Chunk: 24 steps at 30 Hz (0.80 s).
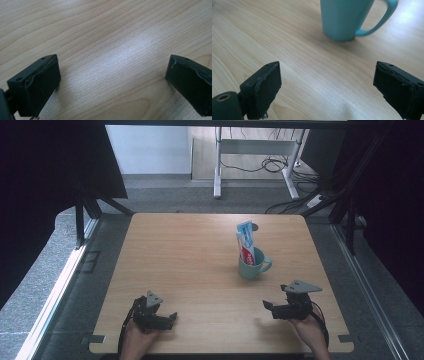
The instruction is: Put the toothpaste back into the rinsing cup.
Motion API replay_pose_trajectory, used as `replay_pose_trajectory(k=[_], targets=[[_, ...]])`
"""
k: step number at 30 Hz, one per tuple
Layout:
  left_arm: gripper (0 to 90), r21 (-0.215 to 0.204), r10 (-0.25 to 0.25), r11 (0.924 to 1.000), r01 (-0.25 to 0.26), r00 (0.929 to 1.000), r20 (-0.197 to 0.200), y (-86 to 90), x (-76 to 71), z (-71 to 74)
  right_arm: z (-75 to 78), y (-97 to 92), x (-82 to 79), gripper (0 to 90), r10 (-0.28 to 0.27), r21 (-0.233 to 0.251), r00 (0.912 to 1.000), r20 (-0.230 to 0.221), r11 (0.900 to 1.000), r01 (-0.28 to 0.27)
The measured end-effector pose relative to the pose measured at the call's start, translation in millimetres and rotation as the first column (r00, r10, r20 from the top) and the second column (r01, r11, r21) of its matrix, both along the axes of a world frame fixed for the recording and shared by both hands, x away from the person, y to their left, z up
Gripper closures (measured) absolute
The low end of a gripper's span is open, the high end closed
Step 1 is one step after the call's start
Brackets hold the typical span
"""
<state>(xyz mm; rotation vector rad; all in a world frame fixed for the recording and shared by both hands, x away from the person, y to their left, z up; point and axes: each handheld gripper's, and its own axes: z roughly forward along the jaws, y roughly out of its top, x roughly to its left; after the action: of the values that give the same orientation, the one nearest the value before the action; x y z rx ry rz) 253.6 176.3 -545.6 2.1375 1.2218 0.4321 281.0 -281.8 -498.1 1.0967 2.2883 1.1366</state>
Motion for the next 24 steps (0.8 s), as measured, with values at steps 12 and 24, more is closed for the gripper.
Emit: replay_pose_trajectory(k=[12, 24], targets=[[0.0, 0.0, 0.001, 1.0, -0.001, 1.0, 0.0, 0.0, 0.0, 0.0, -30.4, 3.8, -6.3, 6.0, 0.007, -0.044, 0.9978, -0.066, 0.999, -0.01], [0.0, 0.0, 0.002, 1.0, -0.002, 1.0, 0.001, -0.2, -0.4, -0.1, -45.3, 11.7, -6.9, 0.0, 0.019, -0.103, 0.9957, -0.091, 0.9943, -0.028]])
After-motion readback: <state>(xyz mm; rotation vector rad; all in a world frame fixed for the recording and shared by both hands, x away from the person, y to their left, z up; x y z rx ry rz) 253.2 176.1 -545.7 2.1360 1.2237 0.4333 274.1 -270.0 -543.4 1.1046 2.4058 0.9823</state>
